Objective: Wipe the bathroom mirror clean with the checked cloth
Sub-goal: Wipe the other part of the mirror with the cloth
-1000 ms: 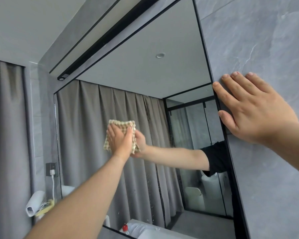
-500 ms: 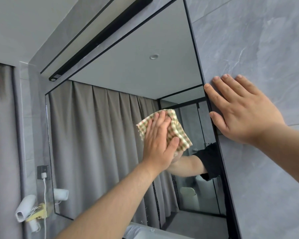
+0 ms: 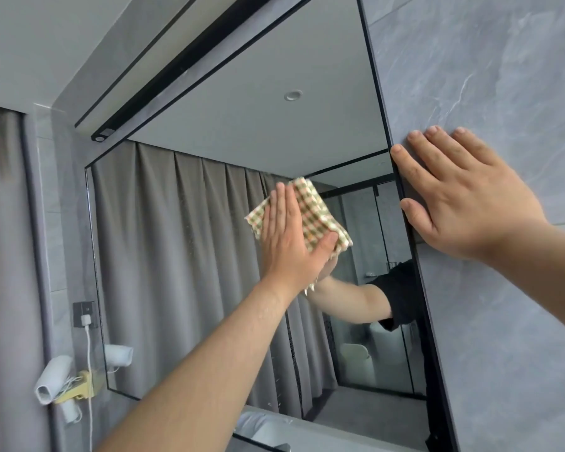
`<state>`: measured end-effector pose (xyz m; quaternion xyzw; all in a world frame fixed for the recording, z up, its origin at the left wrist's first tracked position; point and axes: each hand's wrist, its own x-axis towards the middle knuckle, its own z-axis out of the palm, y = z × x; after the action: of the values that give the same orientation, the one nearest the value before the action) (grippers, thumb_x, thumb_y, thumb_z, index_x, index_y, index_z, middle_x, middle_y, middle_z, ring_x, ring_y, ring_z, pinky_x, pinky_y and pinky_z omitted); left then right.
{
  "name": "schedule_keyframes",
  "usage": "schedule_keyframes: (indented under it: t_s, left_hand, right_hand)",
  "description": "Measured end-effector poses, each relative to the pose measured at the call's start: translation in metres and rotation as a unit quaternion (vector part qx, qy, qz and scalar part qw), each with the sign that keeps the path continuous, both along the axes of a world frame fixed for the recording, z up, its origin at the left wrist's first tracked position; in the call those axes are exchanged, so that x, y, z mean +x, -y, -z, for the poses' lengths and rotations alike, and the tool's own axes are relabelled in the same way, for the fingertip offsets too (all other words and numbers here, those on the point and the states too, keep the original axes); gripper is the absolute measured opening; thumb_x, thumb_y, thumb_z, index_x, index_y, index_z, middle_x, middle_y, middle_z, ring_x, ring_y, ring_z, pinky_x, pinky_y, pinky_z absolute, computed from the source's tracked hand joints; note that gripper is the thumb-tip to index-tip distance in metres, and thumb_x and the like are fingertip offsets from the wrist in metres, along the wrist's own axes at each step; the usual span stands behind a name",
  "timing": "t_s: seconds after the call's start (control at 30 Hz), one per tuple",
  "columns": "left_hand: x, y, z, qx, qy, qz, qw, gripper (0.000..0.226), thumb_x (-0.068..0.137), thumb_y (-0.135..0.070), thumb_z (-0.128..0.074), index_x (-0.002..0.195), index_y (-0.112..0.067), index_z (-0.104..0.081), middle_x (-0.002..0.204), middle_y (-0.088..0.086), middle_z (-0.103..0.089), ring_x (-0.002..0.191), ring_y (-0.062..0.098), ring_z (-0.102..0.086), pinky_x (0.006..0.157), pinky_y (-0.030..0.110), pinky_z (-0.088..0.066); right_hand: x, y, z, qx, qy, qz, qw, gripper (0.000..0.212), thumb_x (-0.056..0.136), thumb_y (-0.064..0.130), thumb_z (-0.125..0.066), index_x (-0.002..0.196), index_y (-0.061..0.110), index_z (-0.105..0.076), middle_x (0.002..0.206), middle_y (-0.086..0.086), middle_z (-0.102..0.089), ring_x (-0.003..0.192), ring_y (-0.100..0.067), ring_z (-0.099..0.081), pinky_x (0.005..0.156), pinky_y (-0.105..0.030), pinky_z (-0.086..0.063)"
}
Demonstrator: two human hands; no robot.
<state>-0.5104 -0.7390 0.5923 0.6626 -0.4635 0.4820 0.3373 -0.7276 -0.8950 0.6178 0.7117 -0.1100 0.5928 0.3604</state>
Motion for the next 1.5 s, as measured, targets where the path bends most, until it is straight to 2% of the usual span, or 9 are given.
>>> schedule_keyframes:
  t_s: [0.13, 0.37, 0.53, 0.77, 0.87, 1.0, 1.13, 1.27, 1.5]
  left_hand:
    - [0.013, -0.006, 0.081, -0.017, -0.043, -0.011, 0.999, 0.097, 0.091, -0.076, -0.024, 0.158, -0.014, 0.010, 0.167, 0.004, 0.013, 0.153, 0.014, 0.015, 0.124, 0.033, 0.008]
    - [0.028, -0.015, 0.238, -0.088, -0.214, 0.012, 0.973, 0.096, 0.087, -0.059, -0.042, 0.156, -0.033, 0.019, 0.166, -0.011, 0.015, 0.154, 0.015, 0.005, 0.123, 0.027, 0.006]
    - [0.029, -0.015, 0.196, -0.119, -0.265, -0.002, 0.957, 0.090, 0.085, -0.064, -0.031, 0.151, -0.034, 0.022, 0.165, -0.002, 0.011, 0.154, 0.013, 0.008, 0.125, 0.035, 0.005]
    - [0.050, -0.029, 0.040, -0.111, -0.173, -0.011, 0.979, 0.097, 0.084, -0.069, -0.021, 0.159, -0.012, 0.003, 0.168, 0.005, 0.006, 0.154, 0.014, 0.008, 0.122, 0.027, 0.011]
    - [0.056, -0.027, -0.032, -0.095, -0.116, -0.015, 0.989, 0.093, 0.090, -0.065, -0.026, 0.159, -0.009, -0.002, 0.168, 0.007, 0.002, 0.154, 0.017, 0.004, 0.123, 0.027, 0.010]
    - [0.060, -0.023, -0.093, -0.097, -0.132, -0.019, 0.986, 0.086, 0.099, -0.059, -0.037, 0.159, -0.009, -0.002, 0.168, 0.006, 0.002, 0.154, 0.018, 0.004, 0.123, 0.029, 0.008]
    - [0.074, -0.032, -0.068, -0.127, -0.154, -0.015, 0.980, 0.083, 0.099, -0.054, -0.040, 0.160, -0.010, -0.004, 0.168, 0.006, -0.001, 0.154, 0.017, 0.002, 0.124, 0.030, 0.006]
    - [0.100, -0.049, 0.007, -0.156, -0.217, -0.025, 0.963, 0.084, 0.092, -0.055, -0.033, 0.160, -0.011, -0.008, 0.168, 0.007, -0.005, 0.154, 0.019, -0.003, 0.124, 0.032, 0.002]
    - [0.108, -0.061, 0.151, -0.241, -0.379, -0.033, 0.893, 0.087, 0.088, -0.052, -0.031, 0.159, -0.006, -0.011, 0.167, 0.012, -0.011, 0.154, 0.023, -0.010, 0.125, 0.033, -0.003]
  right_hand:
    - [-0.001, 0.000, 0.000, 0.007, -0.003, 0.000, 1.000, 0.067, 0.096, 0.041, -0.032, 0.151, 0.004, -0.035, 0.151, -0.025, -0.040, 0.140, -0.044, -0.036, 0.120, -0.054, -0.020]
    - [0.000, 0.000, 0.000, 0.006, -0.005, 0.002, 1.000, 0.068, 0.096, 0.043, -0.032, 0.152, 0.004, -0.034, 0.151, -0.026, -0.040, 0.140, -0.044, -0.036, 0.120, -0.054, -0.020]
    - [-0.001, -0.001, 0.000, 0.008, -0.008, 0.004, 1.000, 0.069, 0.095, 0.043, -0.032, 0.152, 0.004, -0.033, 0.151, -0.026, -0.039, 0.141, -0.044, -0.035, 0.120, -0.054, -0.019]
    - [-0.001, 0.000, -0.001, 0.001, -0.005, -0.002, 1.000, 0.069, 0.095, 0.042, -0.033, 0.151, 0.003, -0.034, 0.150, -0.028, -0.039, 0.140, -0.046, -0.035, 0.120, -0.055, -0.019]
    - [0.000, 0.001, -0.001, -0.012, 0.003, -0.003, 1.000, 0.067, 0.096, 0.041, -0.034, 0.151, 0.002, -0.035, 0.149, -0.028, -0.040, 0.139, -0.046, -0.036, 0.119, -0.055, -0.021]
    - [0.001, 0.001, -0.001, -0.014, 0.004, -0.002, 1.000, 0.067, 0.096, 0.041, -0.033, 0.151, 0.003, -0.034, 0.150, -0.028, -0.040, 0.138, -0.046, -0.036, 0.118, -0.055, -0.021]
    - [0.000, 0.000, -0.001, 0.000, -0.009, -0.005, 1.000, 0.068, 0.096, 0.042, -0.031, 0.151, 0.003, -0.031, 0.150, -0.027, -0.037, 0.139, -0.046, -0.034, 0.119, -0.055, -0.019]
    - [-0.002, 0.000, -0.001, 0.009, -0.014, -0.007, 1.000, 0.069, 0.096, 0.043, -0.030, 0.152, 0.004, -0.029, 0.152, -0.027, -0.036, 0.141, -0.045, -0.031, 0.120, -0.054, -0.016]
    - [0.000, 0.000, -0.001, 0.006, -0.013, -0.004, 1.000, 0.070, 0.096, 0.045, -0.029, 0.153, 0.004, -0.029, 0.152, -0.027, -0.035, 0.141, -0.045, -0.031, 0.120, -0.054, -0.015]
